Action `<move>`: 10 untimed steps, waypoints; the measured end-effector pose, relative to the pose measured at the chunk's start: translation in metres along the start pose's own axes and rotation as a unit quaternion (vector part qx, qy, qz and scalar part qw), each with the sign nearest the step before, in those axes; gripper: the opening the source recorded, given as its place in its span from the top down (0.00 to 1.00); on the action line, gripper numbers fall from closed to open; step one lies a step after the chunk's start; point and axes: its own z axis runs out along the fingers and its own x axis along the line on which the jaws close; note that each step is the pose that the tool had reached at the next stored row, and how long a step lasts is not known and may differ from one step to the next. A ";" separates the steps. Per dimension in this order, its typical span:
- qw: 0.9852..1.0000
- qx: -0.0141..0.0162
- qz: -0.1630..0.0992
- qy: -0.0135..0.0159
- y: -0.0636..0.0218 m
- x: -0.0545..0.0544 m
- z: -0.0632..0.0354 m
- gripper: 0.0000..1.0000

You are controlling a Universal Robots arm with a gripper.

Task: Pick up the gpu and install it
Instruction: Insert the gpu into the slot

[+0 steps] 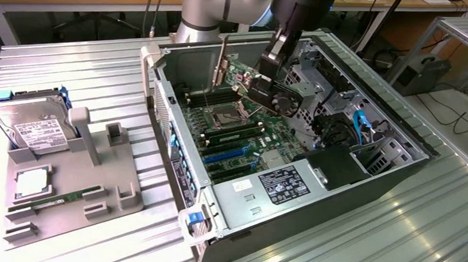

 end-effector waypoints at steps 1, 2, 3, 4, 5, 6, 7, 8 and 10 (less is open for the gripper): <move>1.000 0.000 -0.009 0.000 0.0000 0.000 0.0001 0.74; 1.000 0.001 -0.029 0.001 0.0000 0.000 0.0000 0.74; 0.999 0.001 -0.040 0.001 0.0000 0.000 0.0001 0.74; 0.999 0.001 -0.047 0.001 0.0000 0.000 0.0001 0.74; 0.998 0.001 -0.065 0.002 0.0001 0.000 0.0002 0.74; 0.997 0.001 -0.081 0.003 0.0001 0.000 0.0005 0.74; 0.996 0.001 -0.094 0.004 0.0000 0.000 0.0007 0.74; 0.995 0.001 -0.104 0.004 0.0000 0.000 0.0010 0.74; 0.992 0.001 -0.124 0.005 0.0000 0.000 0.0015 0.74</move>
